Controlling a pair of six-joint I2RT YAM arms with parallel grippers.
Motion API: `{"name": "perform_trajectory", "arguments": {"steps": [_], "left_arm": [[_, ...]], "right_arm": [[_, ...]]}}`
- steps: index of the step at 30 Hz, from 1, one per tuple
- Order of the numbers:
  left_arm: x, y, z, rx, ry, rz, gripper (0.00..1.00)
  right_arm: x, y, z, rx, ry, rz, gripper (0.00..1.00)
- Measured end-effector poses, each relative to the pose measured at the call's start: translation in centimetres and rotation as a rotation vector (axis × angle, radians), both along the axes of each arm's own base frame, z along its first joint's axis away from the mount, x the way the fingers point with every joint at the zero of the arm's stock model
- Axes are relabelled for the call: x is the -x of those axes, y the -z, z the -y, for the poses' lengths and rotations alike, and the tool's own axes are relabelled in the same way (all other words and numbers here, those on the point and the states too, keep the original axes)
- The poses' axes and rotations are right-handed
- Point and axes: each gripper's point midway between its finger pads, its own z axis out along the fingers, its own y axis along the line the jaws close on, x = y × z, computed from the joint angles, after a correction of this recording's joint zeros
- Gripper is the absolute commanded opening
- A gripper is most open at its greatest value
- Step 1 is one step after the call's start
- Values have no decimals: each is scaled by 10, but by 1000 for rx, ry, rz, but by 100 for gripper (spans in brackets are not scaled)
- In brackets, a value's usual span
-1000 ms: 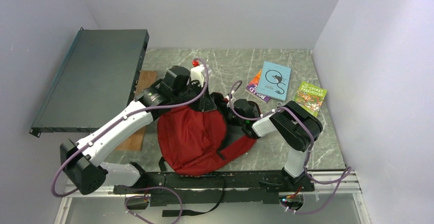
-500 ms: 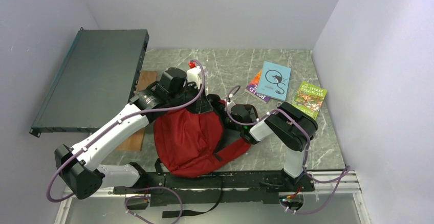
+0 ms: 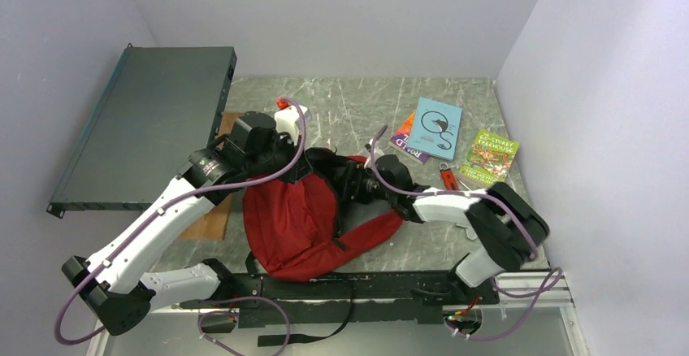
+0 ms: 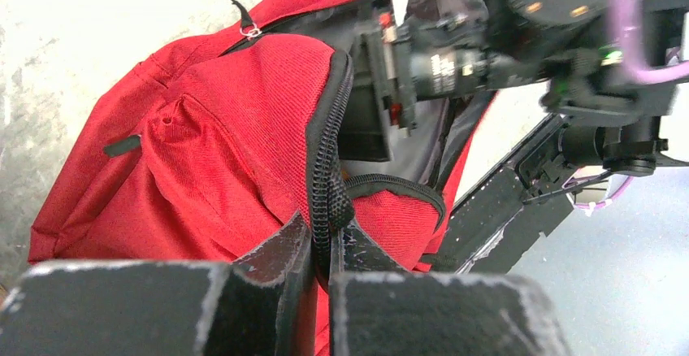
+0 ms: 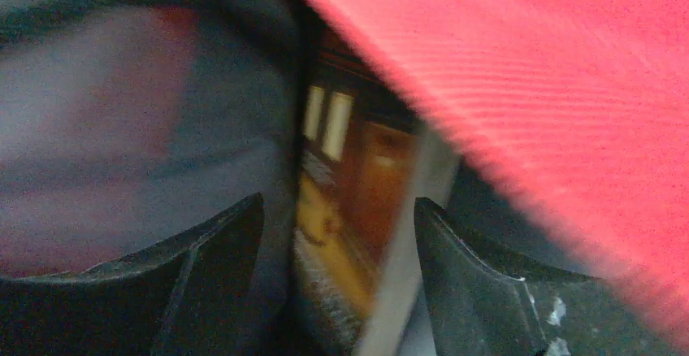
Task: Pack the student bag
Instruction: Place the book in the student bag, then pick up the book from the center of the board.
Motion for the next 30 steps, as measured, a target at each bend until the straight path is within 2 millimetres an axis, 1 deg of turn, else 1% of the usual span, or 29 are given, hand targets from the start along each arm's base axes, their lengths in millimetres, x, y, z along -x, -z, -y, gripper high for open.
{"name": "perform_trajectory", "arguments": {"steps": [1,3,5,6,8,9,11,14,15,16,18,19,21,23,25,27,28,29,30], "left_arm": [[0,0,-1,-3,-2,2,0],[-1,1,-3,-10,-7,2,0],[-1,2,-3,-12,-9,2,0],[-1,2,-3,-13,-9,2,0],[-2,2,-3,-12,-9,2,0],[-2,2,-3,-12,-9,1,0],[-2,2,-3,-12,-9,0,0],[-2,3,-2,-12,-6,-4,0],[-2,3,-2,-11,-3,-6,0],[-2,4,-1,-10,0,-8,0],[-2,5,2,-3,8,-10,0],[-3,6,3,1,12,-10,0],[-2,9,7,11,28,-14,0],[-2,11,10,19,43,-20,0],[-3,13,15,31,57,-22,0],[-3,13,19,43,75,-24,0],[-2,14,21,48,84,-27,0],[-2,15,23,53,91,-28,0],[-2,15,24,55,96,-30,0]], "right_arm": [[-1,-9,2,17,-2,21,77],[-6,-36,5,43,-3,81,82],[-14,-68,11,57,9,156,83],[-17,-80,16,65,18,184,83],[-26,-103,34,94,55,241,83],[-31,-110,46,111,79,258,83],[-44,-118,80,168,160,279,84],[-59,-117,137,274,301,275,98],[-63,-115,155,307,347,266,99],[-67,-113,169,329,383,258,99],[-77,-108,202,372,474,223,99],[-81,-104,213,389,504,204,99],[-95,-93,242,421,585,145,99],[-110,-81,266,439,648,83,99],[-126,-66,292,441,712,9,96],[-140,-49,320,432,773,-54,97],[-145,-40,334,429,802,-82,95],[-148,-32,344,425,821,-106,90],[-152,-24,356,418,840,-130,87]]}}
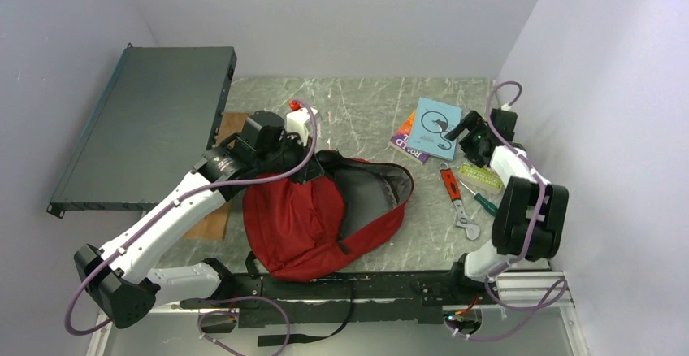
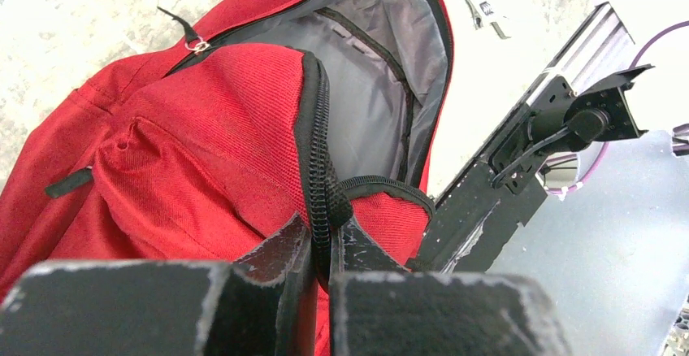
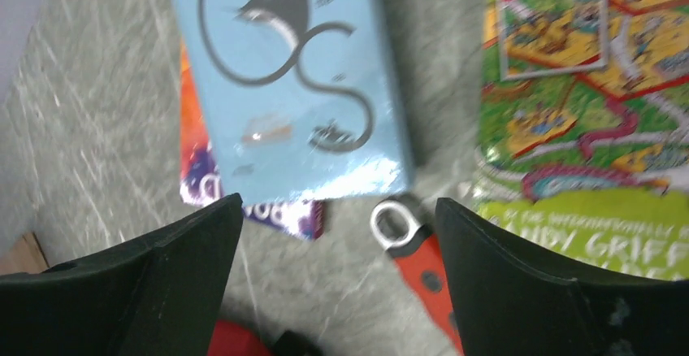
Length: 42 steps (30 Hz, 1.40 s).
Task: Pack the student bag
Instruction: Pick up the book from the center of the board.
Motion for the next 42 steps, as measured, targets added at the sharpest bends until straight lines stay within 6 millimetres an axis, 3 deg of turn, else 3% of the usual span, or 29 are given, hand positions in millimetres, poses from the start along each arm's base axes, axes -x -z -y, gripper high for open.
{"name": "perform_trajectory", "arguments": {"steps": [4,10,18,32,34,38,42], "left_arm": [[0,-1,5,15,23,0,0],[0,2,14,30,62,-14,0],[2,2,20,51,97,-26,0],[6,0,25,83,119,-45,0],[6,1,26,88,118,-50,0],[7,0,27,97,119,-58,0],[8,0,27,101,118,-66,0]], "right_arm": [[-12,25,29,-74,45,-26,84],[-37,48,38,-196,-19,-28,76],[-61,59,34,-299,-139,-28,72],[-58,68,11,-459,-217,-55,55],[-60,70,8,-485,-230,-42,50],[-62,74,5,-507,-246,-15,25],[-61,76,-1,-549,-259,3,10]]}}
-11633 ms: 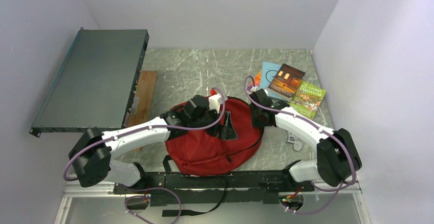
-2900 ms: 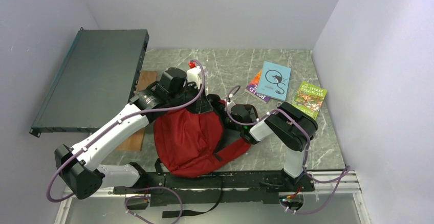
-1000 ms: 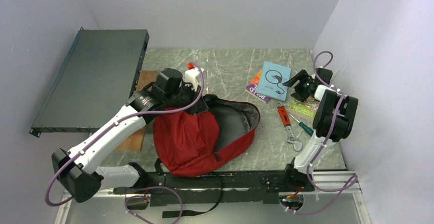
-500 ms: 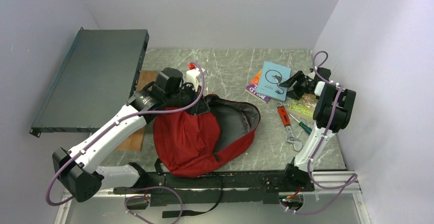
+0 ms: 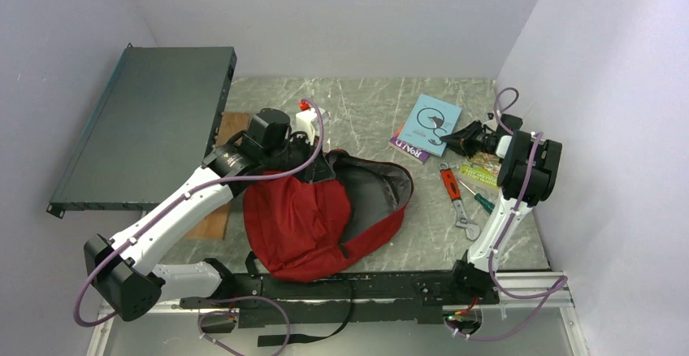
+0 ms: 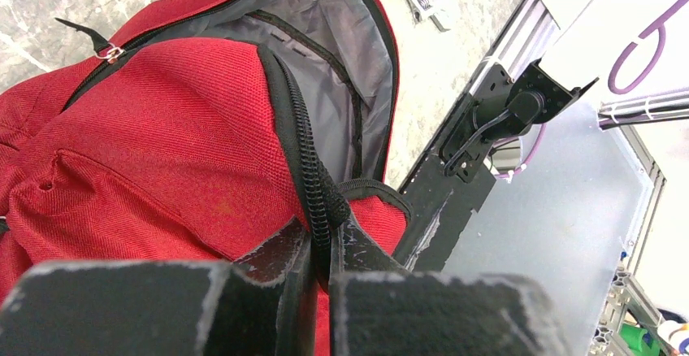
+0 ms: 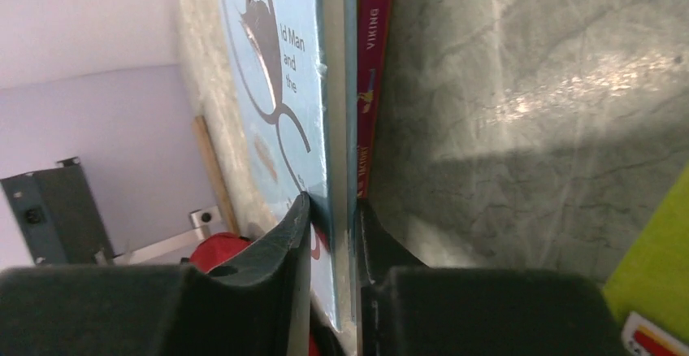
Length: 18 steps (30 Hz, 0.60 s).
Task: Pack the student bag
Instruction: Pick up the book from the center of the board.
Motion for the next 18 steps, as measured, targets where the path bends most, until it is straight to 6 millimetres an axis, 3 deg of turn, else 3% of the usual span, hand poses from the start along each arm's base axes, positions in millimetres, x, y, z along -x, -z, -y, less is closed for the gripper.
{"name": "perform_trajectory", "arguments": {"steps": [4,12,18], "left_arm": [[0,0,0,2,-2,-4,0],[-1,0,0,0,-10,-6,0],[-7,2,-4,-17,-50,7,0]], "right_arm": [[2,-13,-4,-42,2,31,0],[15,-72,-10,3,63,101,0],[43,-115,-25,22,113,146,0]]}}
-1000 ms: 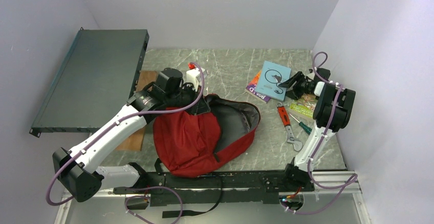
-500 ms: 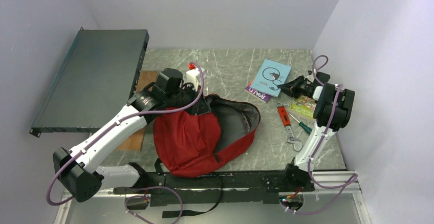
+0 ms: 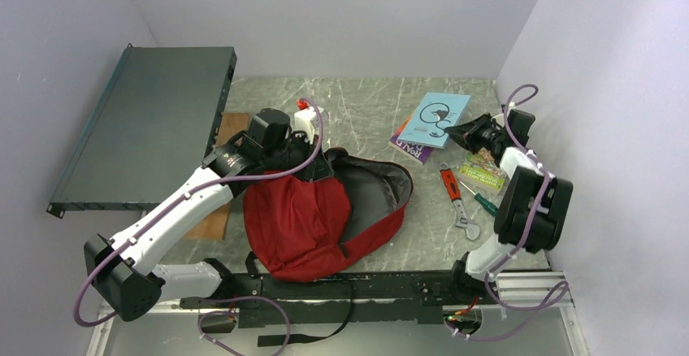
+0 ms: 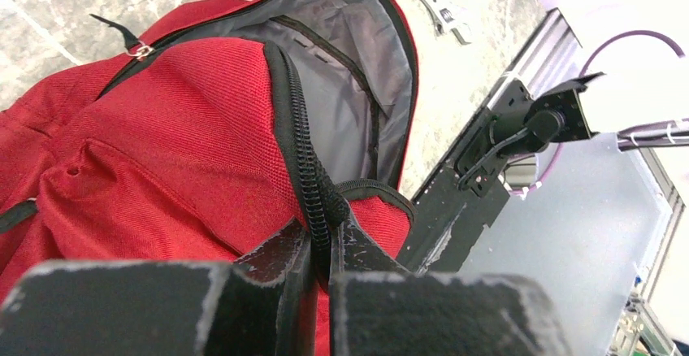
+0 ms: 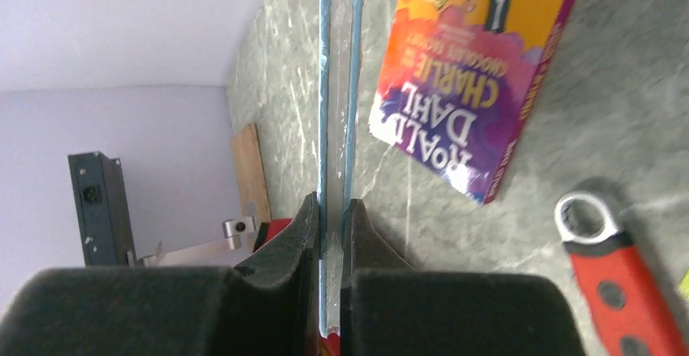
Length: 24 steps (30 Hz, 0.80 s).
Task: Pack the student bag
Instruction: Pick up the book from the center of the board, then place the book in the student bag.
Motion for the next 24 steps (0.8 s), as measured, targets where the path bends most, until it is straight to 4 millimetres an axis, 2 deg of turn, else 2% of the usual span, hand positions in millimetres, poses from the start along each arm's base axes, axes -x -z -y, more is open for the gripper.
{"name": "perform_trajectory", "arguments": {"steps": [7,11,14,18,24], "left_arm": [[-11,5,-8,-26,-88,3,0],[-14,10,-16,-46,-145,3,0],[-16,9,-21,-57,-171,14,0],[-19,11,-26,-79,-202,20,0],[-22,13,-34,-111,-236,23,0]], "right_arm": [[41,-62,-35,166,-37,110,0],[78,-97,-86,292,-143,216,0],[115,-112,-127,312,-282,279,0],[148,-106,-144,309,-397,274,0],[184,-72,-157,289,-529,160,0]]}}
